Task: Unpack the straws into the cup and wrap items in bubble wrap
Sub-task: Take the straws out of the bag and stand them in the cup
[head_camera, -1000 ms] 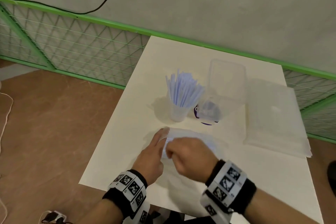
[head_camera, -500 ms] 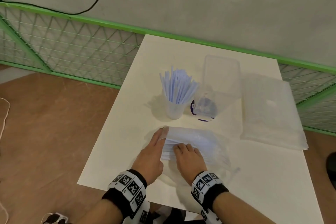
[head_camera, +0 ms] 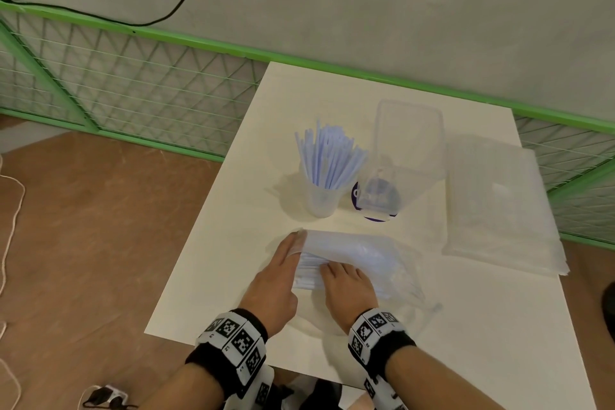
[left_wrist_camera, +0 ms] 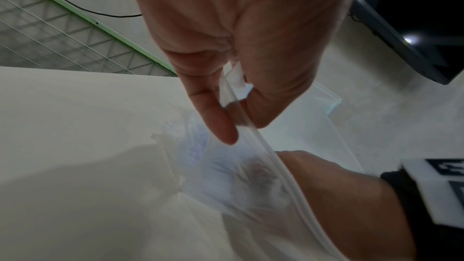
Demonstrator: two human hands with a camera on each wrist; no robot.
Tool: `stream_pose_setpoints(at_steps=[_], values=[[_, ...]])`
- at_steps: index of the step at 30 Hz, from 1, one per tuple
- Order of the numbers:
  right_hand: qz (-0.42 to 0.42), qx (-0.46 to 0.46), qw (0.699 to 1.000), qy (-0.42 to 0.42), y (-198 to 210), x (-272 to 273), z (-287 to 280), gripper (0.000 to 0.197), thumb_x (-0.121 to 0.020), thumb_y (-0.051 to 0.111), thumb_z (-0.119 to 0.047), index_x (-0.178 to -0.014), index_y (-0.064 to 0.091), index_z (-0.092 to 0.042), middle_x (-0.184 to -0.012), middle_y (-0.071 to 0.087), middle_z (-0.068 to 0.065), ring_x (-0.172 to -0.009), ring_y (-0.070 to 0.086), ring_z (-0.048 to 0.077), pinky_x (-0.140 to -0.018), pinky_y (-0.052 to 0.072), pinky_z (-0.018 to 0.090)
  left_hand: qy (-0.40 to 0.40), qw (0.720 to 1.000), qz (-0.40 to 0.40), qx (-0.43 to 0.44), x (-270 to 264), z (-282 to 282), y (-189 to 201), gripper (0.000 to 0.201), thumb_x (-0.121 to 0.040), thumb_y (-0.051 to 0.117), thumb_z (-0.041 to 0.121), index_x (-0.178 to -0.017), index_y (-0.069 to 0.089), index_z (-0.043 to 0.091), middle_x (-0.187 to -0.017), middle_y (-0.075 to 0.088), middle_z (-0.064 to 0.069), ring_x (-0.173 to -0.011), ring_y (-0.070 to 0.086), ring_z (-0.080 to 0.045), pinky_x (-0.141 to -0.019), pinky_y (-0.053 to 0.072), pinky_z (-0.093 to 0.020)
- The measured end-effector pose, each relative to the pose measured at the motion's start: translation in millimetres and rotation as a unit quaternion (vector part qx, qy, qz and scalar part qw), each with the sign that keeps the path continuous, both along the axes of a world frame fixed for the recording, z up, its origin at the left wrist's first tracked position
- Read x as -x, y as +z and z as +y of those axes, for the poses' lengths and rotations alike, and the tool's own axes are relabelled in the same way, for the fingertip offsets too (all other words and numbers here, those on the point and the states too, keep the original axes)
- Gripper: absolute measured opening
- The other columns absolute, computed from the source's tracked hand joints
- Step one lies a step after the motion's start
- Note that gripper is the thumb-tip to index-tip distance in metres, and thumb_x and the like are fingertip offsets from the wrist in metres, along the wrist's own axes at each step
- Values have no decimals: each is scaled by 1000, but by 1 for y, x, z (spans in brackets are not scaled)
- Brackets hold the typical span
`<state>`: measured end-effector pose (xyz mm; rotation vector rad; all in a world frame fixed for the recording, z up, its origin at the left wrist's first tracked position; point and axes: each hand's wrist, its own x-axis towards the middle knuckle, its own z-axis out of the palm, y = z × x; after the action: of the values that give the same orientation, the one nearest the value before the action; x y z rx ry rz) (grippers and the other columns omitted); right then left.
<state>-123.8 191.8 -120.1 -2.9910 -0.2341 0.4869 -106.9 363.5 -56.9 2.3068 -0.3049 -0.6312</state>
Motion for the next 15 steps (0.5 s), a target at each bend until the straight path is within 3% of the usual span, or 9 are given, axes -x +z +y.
stream_pose_setpoints(at_steps=[6, 11, 15], values=[[0, 0, 1000, -7, 2, -7, 3, 45, -93, 45, -11, -138, 43, -13, -139, 51, 6, -128, 47, 26, -107, 38, 35, -1, 1000, -1, -2, 0, 0, 1, 104, -75, 46, -12, -156, 2, 37, -159, -7, 28, -115, 55, -19, -93, 48, -24], [0, -1, 1000, -9, 4, -4, 6, 58, -92, 44, -12, -148, 29, -13, -147, 43, 5, -134, 41, 26, -110, 32, 36, 4, 1000, 6, -2, 0, 2, 1, 104, -75, 44, -12, -155, 1, 38, -157, -9, 31, -114, 56, -20, -94, 49, -27], [19, -3, 1000, -23, 6, -10, 8, 52, -90, 48, -12, -141, 38, -14, -143, 47, 5, -131, 44, 26, -110, 35, 36, 1, 1000, 4, -3, 0, 2, -1, 105, -74, 44, -12, -155, 0, 41, -157, -9, 31, -111, 57, -21, -91, 50, -29]])
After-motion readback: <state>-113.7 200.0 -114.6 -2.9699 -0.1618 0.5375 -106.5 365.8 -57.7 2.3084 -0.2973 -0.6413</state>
